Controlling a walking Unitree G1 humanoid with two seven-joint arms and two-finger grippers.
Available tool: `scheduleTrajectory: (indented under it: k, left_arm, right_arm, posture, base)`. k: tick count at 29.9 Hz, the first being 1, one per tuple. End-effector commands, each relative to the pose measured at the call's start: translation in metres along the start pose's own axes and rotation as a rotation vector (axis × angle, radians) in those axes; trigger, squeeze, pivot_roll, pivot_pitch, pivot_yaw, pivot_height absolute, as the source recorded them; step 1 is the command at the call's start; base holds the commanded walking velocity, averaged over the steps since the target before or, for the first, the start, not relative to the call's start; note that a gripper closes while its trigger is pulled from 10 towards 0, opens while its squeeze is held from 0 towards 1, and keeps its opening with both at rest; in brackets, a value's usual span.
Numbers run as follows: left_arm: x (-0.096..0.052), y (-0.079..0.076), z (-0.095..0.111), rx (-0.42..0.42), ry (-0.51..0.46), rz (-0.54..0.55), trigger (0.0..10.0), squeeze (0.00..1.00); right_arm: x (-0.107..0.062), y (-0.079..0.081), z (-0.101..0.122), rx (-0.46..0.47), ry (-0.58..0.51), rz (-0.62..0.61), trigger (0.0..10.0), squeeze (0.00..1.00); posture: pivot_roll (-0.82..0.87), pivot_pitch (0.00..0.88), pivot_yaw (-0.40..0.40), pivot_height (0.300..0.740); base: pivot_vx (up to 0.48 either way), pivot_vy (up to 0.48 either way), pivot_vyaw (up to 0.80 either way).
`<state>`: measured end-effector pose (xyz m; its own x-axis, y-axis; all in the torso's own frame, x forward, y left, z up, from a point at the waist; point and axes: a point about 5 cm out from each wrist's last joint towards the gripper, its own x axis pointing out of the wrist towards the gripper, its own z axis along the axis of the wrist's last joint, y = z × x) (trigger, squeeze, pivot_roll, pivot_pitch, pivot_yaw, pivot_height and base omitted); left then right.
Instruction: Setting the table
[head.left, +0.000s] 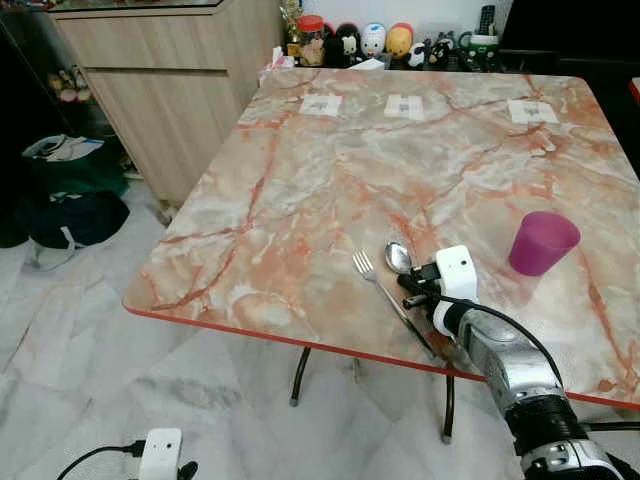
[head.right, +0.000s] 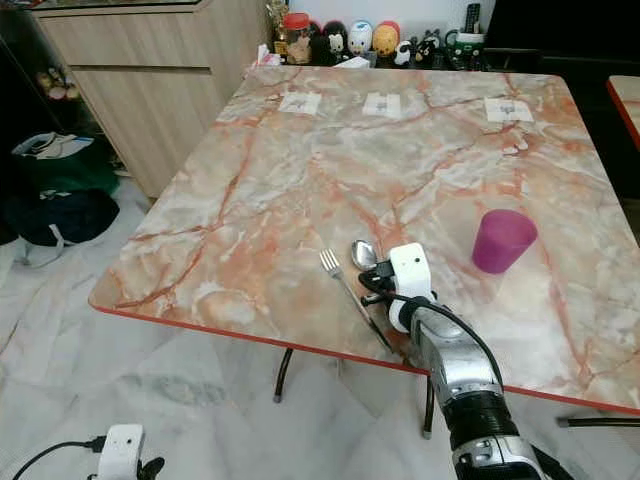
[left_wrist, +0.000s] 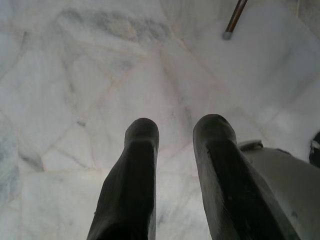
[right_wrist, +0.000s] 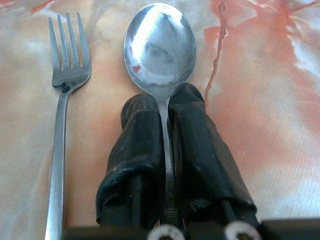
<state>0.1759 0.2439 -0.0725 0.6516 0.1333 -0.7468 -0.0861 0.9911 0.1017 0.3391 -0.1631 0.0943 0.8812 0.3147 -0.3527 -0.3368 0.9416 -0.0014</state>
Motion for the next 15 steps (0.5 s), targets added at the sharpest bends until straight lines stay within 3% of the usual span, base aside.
scheduleTrajectory:
  k: [1,4,6,7,8,9,15]
  left_arm:
    - [-0.003,0.004,-0.01,-0.003,0.027,0.009,10.0,0.0]
    - [-0.003,0.004,-0.011,-0.003,0.028,0.009,10.0,0.0]
    - [-0.003,0.0,-0.01,-0.002,0.026,0.004,10.0,0.0]
    - [-0.002,-0.002,-0.01,-0.001,0.024,0.002,10.0,0.0]
    - [-0.002,-0.004,-0.009,-0.001,0.023,0.001,10.0,0.0]
    - [-0.001,-0.008,-0.008,0.0,0.02,-0.003,10.0,0.0]
    - [0.003,-0.022,0.0,0.009,0.012,-0.014,10.0,0.0]
  right_arm:
    - [-0.002,0.003,-0.017,0.007,0.06,-0.008,0.0,0.0]
    - [-0.002,0.003,-0.017,0.01,0.051,-0.018,0.0,0.0]
    - [-0.005,0.0,-0.008,-0.007,-0.031,-0.089,0.0,0.0]
    - [-0.007,-0.002,-0.005,-0.025,-0.056,-0.125,7.8,0.0]
    - [-0.008,-0.003,-0.003,-0.038,-0.069,-0.148,7.8,0.0]
    - [-0.011,-0.003,0.003,-0.073,-0.107,-0.188,10.0,0.0]
    - [-0.028,0.006,0.023,-0.041,-0.302,-0.274,10.0,0.0]
  posture:
    - [-0.08,0.118,0.058,0.74]
    - [-0.08,0.118,0.058,0.74]
    - [-0.09,0.117,0.057,0.74]
    - [-0.09,0.117,0.056,0.74]
    - [-0.09,0.117,0.056,0.74]
    - [-0.09,0.116,0.055,0.74]
    - [-0.09,0.11,0.047,0.74]
  base:
    - [0.0,0.0,0.0]
    - [0.0,0.0,0.0]
    - [0.0,0.0,0.0]
    - [0.0,0.0,0.0]
    - [0.0,0.0,0.0]
    - [0.0,0.0,0.0]
    - [0.0,0.0,0.0]
